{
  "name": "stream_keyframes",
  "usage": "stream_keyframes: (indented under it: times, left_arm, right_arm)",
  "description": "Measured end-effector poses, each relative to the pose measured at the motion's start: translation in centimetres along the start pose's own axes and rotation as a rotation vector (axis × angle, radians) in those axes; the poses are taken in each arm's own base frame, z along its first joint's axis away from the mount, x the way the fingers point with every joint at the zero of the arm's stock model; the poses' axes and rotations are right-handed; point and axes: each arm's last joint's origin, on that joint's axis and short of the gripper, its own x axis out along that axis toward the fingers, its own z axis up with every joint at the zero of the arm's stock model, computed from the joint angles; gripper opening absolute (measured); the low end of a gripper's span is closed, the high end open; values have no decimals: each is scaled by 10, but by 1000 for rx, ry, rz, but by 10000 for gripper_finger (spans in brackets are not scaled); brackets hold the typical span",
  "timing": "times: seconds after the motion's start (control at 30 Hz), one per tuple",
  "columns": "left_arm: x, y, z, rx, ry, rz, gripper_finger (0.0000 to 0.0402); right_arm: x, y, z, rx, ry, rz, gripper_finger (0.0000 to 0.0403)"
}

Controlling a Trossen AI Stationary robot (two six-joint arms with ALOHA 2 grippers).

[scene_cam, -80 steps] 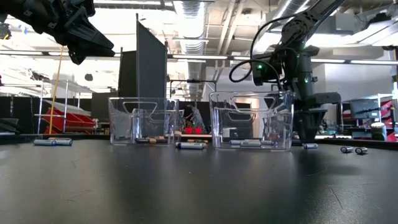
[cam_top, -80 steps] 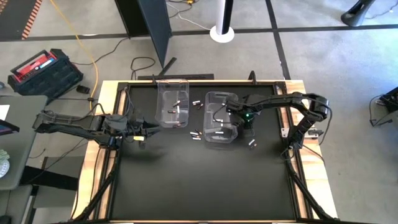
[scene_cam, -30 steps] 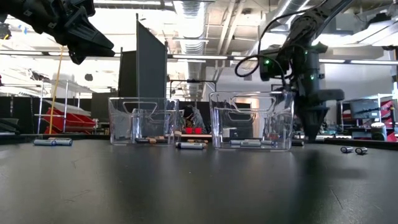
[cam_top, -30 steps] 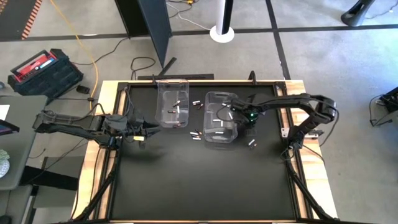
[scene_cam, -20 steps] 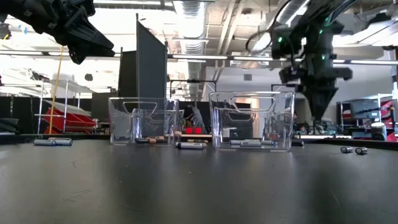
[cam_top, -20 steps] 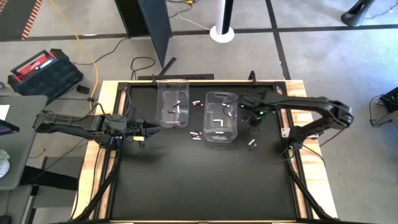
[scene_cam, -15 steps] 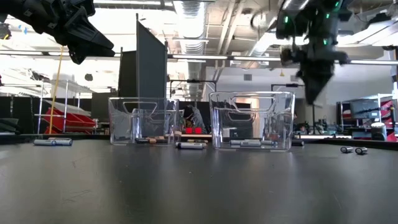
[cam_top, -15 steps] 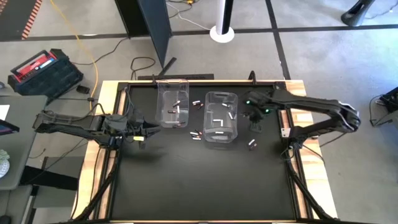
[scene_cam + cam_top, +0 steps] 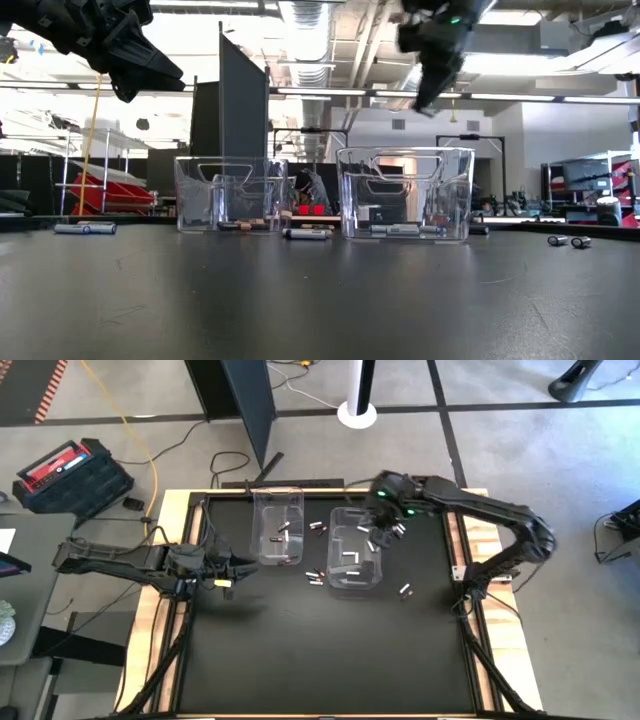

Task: Sort batteries
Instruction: Put the white battery into the right transparent bin

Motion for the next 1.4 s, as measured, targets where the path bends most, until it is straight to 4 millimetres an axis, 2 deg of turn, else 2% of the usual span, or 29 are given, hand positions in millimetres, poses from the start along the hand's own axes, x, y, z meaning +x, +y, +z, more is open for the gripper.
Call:
stream_keyframes:
  times: [0.17,0.4,0.63,0.87,1.2,1.4]
  left_arm:
    - [0,0,0,-7,0,0,119]
    - [0,0,0,-7,0,0,119]
    - [0,0,0,-9,0,-1,119]
    - [0,0,0,-10,0,0,119]
    - [0,0,0,-10,0,0,119]
    - [0,0,0,-10,0,0,119]
  right_arm:
    - [47,-1,22,-60,113,13,51]
    - [112,-6,20,-68,274,65,51]
    - [158,1,16,-99,347,99,51]
    - [183,4,14,-105,360,104,51]
    - [184,0,16,-85,335,96,52]
    - [184,0,16,-82,336,96,70]
